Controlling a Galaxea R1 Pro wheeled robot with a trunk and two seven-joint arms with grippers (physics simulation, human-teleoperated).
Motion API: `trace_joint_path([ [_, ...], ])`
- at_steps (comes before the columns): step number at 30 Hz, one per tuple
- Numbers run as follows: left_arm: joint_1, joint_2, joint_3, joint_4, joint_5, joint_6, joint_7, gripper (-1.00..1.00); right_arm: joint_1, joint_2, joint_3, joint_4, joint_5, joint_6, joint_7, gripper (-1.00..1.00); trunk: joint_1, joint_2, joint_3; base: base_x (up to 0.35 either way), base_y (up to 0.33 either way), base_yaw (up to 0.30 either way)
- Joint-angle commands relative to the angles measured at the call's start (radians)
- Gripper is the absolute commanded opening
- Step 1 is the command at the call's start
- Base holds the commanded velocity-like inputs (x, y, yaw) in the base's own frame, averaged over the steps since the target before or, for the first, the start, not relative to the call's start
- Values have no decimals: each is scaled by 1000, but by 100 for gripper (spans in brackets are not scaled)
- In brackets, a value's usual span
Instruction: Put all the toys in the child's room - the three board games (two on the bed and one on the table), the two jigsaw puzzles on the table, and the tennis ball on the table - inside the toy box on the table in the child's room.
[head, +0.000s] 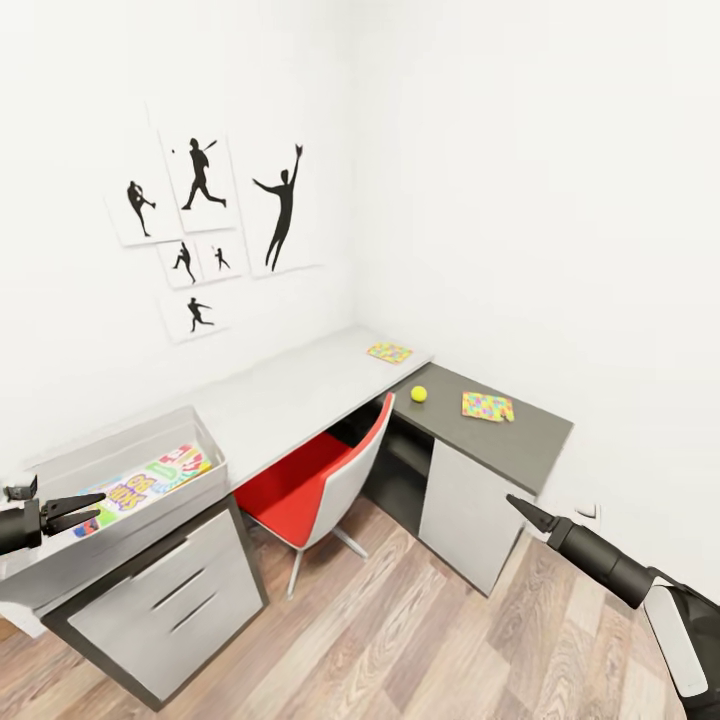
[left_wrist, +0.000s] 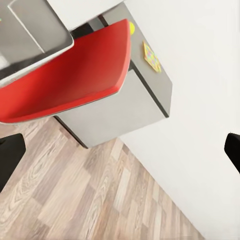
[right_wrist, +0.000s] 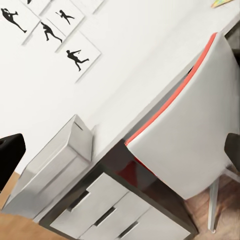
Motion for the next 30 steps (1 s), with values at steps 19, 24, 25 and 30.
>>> trace_joint_path([
  [19, -1, 0, 0, 0, 0, 10, -4, 100, -1, 0, 0, -1, -5, 8, 1, 100, 1, -2, 1, 0, -76, -55],
  [24, -1, 0, -1, 0, 0, 10, -4, 100, -1, 0, 0, -1, -5, 8, 0, 100, 1, -2, 2, 0, -73, -7],
  [25, -1, 0, -1, 0, 0, 10, -4, 100, -1, 0, 0, 0, -5, 8, 0, 100, 1, -2, 2, 0, -73, -47],
  [30, -1, 0, -1, 0, 0, 10, -4, 100, -1, 0, 0, 0, -6, 9, 1, 100, 1, -2, 6, 0, -72, -118],
])
